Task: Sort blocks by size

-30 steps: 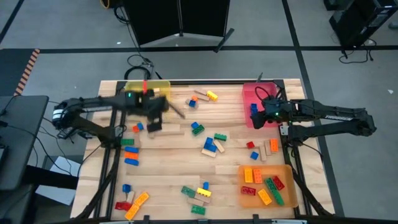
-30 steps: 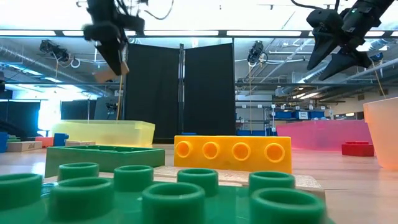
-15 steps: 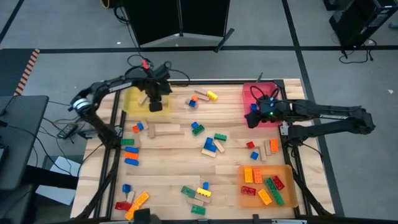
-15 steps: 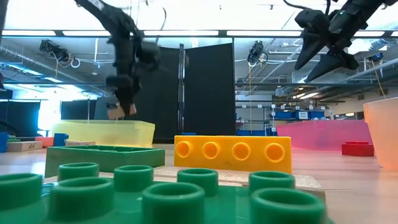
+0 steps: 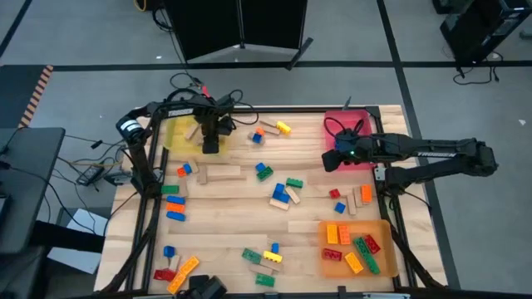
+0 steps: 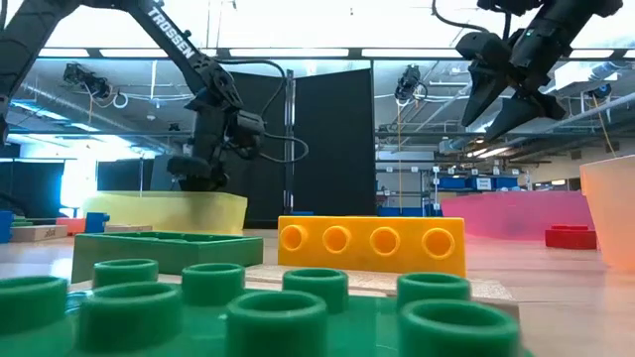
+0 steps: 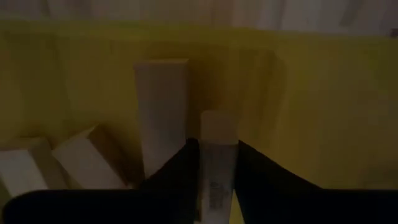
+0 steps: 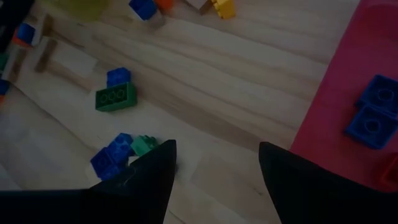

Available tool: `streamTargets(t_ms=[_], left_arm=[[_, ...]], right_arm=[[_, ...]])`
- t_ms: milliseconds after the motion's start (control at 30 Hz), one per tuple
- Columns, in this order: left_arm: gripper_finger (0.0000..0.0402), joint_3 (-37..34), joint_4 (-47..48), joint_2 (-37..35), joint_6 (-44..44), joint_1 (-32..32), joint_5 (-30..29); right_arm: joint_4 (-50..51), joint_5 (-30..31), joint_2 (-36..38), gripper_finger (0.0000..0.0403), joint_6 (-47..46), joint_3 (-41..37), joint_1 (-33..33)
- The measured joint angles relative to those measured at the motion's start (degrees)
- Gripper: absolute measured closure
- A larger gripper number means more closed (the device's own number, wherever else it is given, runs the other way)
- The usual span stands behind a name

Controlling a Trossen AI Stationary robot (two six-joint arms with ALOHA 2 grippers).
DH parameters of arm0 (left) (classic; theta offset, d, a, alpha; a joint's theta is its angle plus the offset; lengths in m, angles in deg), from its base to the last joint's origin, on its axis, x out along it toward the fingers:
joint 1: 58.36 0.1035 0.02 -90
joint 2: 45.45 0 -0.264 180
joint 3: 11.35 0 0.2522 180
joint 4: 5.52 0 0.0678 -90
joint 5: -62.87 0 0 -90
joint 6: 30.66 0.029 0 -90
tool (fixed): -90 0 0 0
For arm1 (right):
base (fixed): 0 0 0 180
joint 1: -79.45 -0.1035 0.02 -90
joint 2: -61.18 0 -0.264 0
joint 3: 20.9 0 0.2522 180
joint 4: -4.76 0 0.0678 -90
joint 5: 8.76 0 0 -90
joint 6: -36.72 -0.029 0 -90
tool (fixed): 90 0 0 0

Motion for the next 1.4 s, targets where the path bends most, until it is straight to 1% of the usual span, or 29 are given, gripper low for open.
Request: streamTargets(t_ms=[133, 267, 400, 500, 633, 733, 800, 833, 933, 1033, 1133, 1300, 1333, 1400], left_arm=[[0.0261, 0.01, -1.06, 0.00, -0.13, -0.01, -0.06], [0.0252, 1.27, -0.04, 0.00, -0.19, -0.01, -0.12], [0.0250, 5.70, 3.98, 0.00, -0.43, -0.01, -0.12], [0.0249, 10.41, 7.48, 0.00, -2.72, -0.01, -0.13], [0.0249, 17.01, 12.52, 0.00, -10.31, -0.01, -0.14], [0.0250, 21.04, 16.17, -0.32, -19.01, -0.40, -0.14], [0.0254, 22.46, 17.18, -1.32, -26.22, -1.14, -0.13], [0.0257, 22.80, 17.11, -2.20, -28.35, -1.60, 0.17], [0.0261, 22.82, 16.92, -5.54, -31.56, -3.71, 3.95], [0.0261, 22.82, 14.19, -8.85, -35.22, -6.85, 7.32], [0.0261, 22.82, 12.20, -11.65, -39.49, -10.51, 7.50], [0.0261, 22.82, 11.34, -14.34, -44.87, -17.66, 7.31], [0.0261, 22.82, 11.03, -14.60, -45.30, -19.37, 6.90], [0.0261, 22.82, 9.19, -14.84, -46.73, -23.42, 4.27]], right_arm=[[-0.02, 0.00, 0.06, 0.0161, -0.33, 0.00, 0.39], [0.00, 0.00, 0.06, 0.0162, -0.27, 0.00, 1.35], [0.00, 0.00, 0.09, 0.0157, -0.22, 0.00, 2.32], [0.02, -0.16, 0.09, 0.0155, -0.18, 0.00, 2.74], [0.15, -0.22, 0.11, 0.0158, 0.97, 0.00, 2.75], [1.09, -0.57, 0.11, 0.0159, 1.72, 0.00, 2.75], [2.26, -1.80, 0.11, 0.0160, 1.93, 0.00, 2.75], [2.79, -2.49, 0.11, 0.0160, 2.51, 0.00, 2.75], [5.11, -5.15, 0.11, 0.0158, 3.83, 0.00, 2.75], [7.50, -7.55, 0.13, 0.0159, 4.85, 0.00, 2.69], [9.32, -8.75, 0.13, 0.0162, 5.69, 0.00, 2.69], [9.46, -8.74, 0.04, 0.0159, 7.10, 0.00, 2.69], [9.44, -8.74, 0.04, 0.0157, 7.63, 0.00, 2.69], [8.89, -8.69, -0.04, 0.0155, 7.94, 0.00, 2.69]])
